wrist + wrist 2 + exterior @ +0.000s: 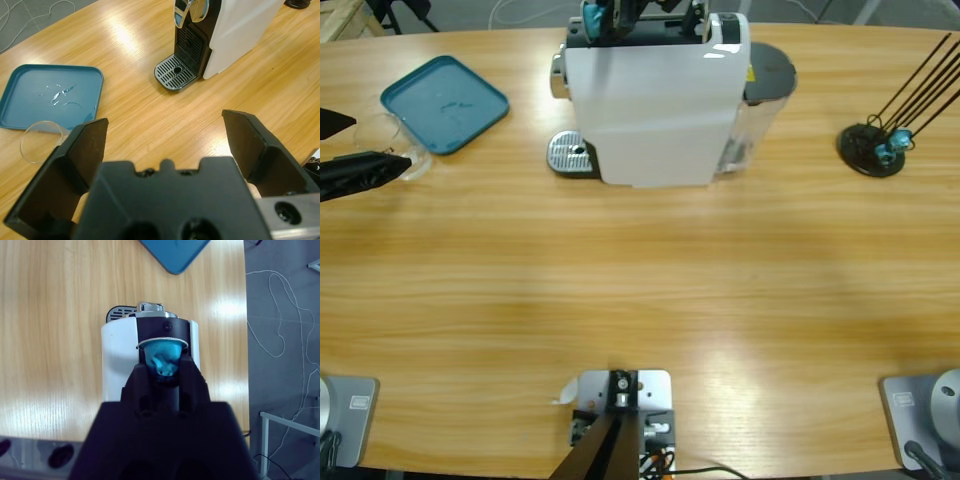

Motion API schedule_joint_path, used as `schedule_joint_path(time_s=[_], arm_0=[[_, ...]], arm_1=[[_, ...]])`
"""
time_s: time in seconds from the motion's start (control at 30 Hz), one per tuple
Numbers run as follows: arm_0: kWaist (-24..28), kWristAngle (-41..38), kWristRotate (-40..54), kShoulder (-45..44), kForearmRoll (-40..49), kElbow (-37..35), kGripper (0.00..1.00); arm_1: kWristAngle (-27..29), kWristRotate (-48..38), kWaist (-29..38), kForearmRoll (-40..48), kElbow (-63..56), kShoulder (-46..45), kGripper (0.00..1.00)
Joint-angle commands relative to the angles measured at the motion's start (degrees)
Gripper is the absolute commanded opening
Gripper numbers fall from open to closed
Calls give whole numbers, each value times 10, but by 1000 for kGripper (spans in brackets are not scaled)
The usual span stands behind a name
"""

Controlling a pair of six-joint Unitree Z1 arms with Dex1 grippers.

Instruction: Pour coffee

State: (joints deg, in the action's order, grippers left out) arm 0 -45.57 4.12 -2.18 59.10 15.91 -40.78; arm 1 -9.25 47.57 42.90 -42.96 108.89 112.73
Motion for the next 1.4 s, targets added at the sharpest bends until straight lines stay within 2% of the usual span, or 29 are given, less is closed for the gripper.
schedule_joint_path(time_s=[0.03,0.07,0.1,0.13,0.23,0.27,0.63,0.77,0.8,0.9,0.93,0.97,1.0,1.03,1.1,1.13,1.2,1.27,1.33,1.4], arm_0=[[7,-10,6,-13,-2,24,1000],[7,-10,6,-13,-3,24,1000],[7,-10,6,-13,-2,24,1000],[7,-10,6,-13,-2,24,1000],[7,-10,6,-13,-2,24,1000],[7,-10,6,-13,-2,24,1000],[7,-10,6,-13,-2,24,1000],[7,-14,6,-11,-3,24,1000],[7,-14,6,-10,-3,24,1000],[7,-15,6,-11,-2,25,1000],[7,-16,6,-11,-2,25,1000],[7,-18,5,-11,-2,25,1000],[7,-19,6,-11,-2,25,1000],[7,-20,6,-11,-2,25,1000],[7,-23,6,-12,-2,25,1000],[7,-25,6,-13,-2,25,1000],[7,-29,6,-13,-2,25,1000],[7,-30,6,-13,-3,25,1000],[7,-30,6,-13,-2,25,1000],[7,-30,6,-16,-2,26,1000]], arm_1=[[8,4,-12,-15,-5,39,0],[8,3,-12,-23,-4,40,0],[8,1,-12,-33,2,43,100],[8,-3,-12,-44,9,46,260],[7,-8,-12,-56,20,50,461],[7,-10,-12,-57,22,51,494],[14,-12,-10,-71,50,52,540],[23,-20,29,-82,97,36,540],[23,-38,48,-83,120,33,562],[37,-103,101,-86,183,24,722],[40,-119,118,-92,207,21,873],[43,-127,132,-104,234,17,942],[52,-147,142,-124,264,12,934],[75,-172,148,-152,297,6,831],[155,-206,152,-242,367,-8,124],[189,-217,152,-269,380,-23,0],[258,-239,152,-274,342,-68,0],[312,-300,148,-273,282,-101,0],[326,-352,137,-255,204,-137,0],[307,-427,112,-142,62,-201,0]])
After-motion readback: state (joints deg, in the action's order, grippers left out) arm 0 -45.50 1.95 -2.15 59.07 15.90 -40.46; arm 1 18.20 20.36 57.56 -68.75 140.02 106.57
